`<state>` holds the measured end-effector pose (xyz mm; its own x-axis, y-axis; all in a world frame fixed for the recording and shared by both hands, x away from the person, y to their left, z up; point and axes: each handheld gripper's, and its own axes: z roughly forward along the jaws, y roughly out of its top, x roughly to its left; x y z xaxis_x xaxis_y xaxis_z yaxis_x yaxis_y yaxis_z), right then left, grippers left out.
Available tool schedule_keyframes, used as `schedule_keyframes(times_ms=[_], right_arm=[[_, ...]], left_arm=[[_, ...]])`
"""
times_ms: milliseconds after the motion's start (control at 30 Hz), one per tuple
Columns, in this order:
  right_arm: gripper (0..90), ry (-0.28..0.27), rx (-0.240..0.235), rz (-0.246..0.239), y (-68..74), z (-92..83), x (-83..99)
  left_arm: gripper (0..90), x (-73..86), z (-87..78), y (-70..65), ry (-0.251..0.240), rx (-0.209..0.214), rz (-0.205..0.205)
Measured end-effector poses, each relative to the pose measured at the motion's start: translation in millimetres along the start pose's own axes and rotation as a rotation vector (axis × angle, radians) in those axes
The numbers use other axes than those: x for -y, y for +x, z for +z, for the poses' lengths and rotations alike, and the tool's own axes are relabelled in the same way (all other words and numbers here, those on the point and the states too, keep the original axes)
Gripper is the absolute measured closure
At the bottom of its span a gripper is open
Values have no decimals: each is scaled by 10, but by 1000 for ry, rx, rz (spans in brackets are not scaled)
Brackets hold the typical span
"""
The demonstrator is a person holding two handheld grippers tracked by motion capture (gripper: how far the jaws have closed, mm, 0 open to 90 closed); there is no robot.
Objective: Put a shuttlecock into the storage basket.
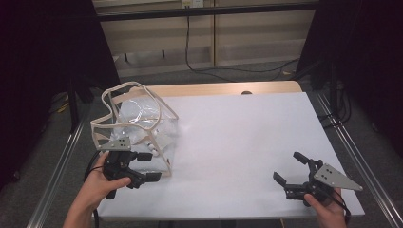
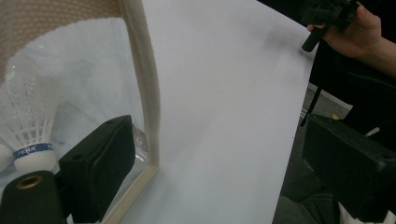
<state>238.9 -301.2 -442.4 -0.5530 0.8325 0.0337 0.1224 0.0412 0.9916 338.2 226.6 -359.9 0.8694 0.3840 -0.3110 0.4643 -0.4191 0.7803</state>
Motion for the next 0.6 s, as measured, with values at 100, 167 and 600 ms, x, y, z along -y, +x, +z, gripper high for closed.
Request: schedule_keyframes(times_ms=[100,167,600], right_arm=[[8,0,0,-1,-1,0,0],[8,0,0,0,-1,0,0],[8,0,-1,-1,-1,2,1]], left_arm=[[102,23,9,3,-3,2,-4],[102,42,20,4,-2,2,-6],[102,129,78,26,19,0,-10]])
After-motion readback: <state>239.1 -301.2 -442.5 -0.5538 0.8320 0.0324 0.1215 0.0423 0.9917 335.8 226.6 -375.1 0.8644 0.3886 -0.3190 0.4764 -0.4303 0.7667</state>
